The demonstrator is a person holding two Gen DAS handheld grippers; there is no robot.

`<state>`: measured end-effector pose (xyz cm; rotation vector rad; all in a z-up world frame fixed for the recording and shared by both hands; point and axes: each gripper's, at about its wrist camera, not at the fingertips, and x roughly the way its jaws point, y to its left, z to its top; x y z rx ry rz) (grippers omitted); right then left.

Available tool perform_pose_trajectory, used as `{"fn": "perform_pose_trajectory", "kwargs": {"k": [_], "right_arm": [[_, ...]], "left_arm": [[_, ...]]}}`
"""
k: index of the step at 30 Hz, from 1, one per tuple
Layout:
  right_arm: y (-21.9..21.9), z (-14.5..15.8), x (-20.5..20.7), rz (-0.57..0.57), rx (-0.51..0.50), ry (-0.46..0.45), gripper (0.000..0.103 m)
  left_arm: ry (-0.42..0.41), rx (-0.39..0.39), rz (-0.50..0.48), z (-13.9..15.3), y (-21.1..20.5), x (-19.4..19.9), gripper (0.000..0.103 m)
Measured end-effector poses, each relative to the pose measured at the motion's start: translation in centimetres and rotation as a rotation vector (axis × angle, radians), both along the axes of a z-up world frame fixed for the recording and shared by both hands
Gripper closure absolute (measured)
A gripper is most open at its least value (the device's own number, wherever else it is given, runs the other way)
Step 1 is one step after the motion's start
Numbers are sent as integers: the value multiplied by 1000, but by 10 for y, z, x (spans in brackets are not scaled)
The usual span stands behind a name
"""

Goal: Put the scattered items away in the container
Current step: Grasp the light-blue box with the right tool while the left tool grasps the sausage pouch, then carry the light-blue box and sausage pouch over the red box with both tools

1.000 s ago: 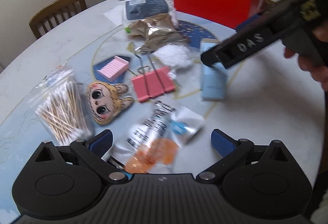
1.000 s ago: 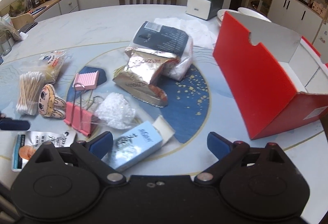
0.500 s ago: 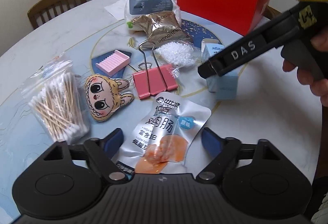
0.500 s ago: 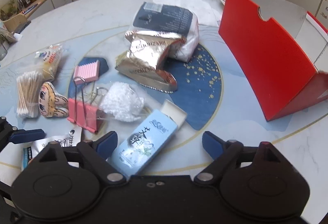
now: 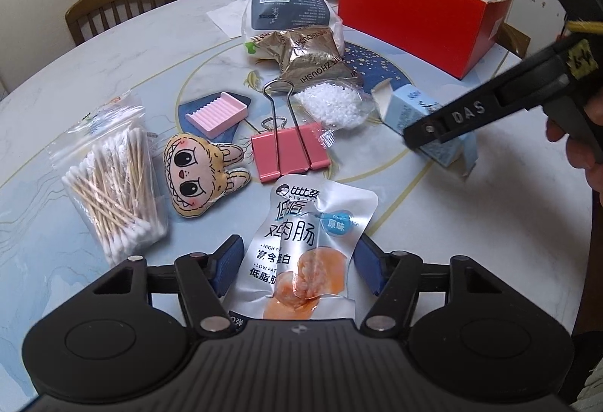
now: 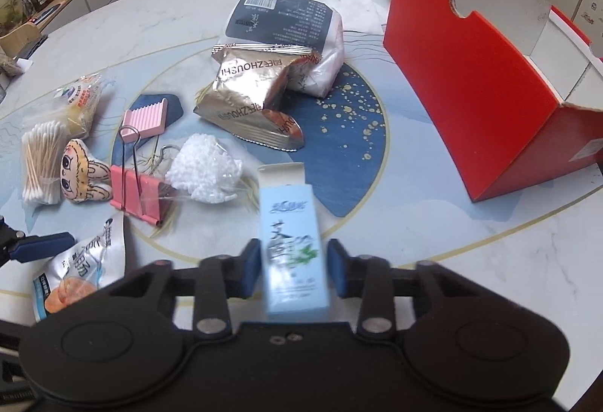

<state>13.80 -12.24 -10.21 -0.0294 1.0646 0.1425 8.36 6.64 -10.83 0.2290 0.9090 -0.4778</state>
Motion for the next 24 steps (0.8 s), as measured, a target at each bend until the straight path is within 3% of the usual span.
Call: {"fn": "perform_pose_trajectory", "kwargs": {"k": [11,24], "right_arm": [[-7,14,-13,132,7,-32,75],[-30,50,-13,319,59,-77,75]], "left_arm": [[24,-16,114,3,0,0,42],[20,-73,346,30,-5,-5,43]]}}
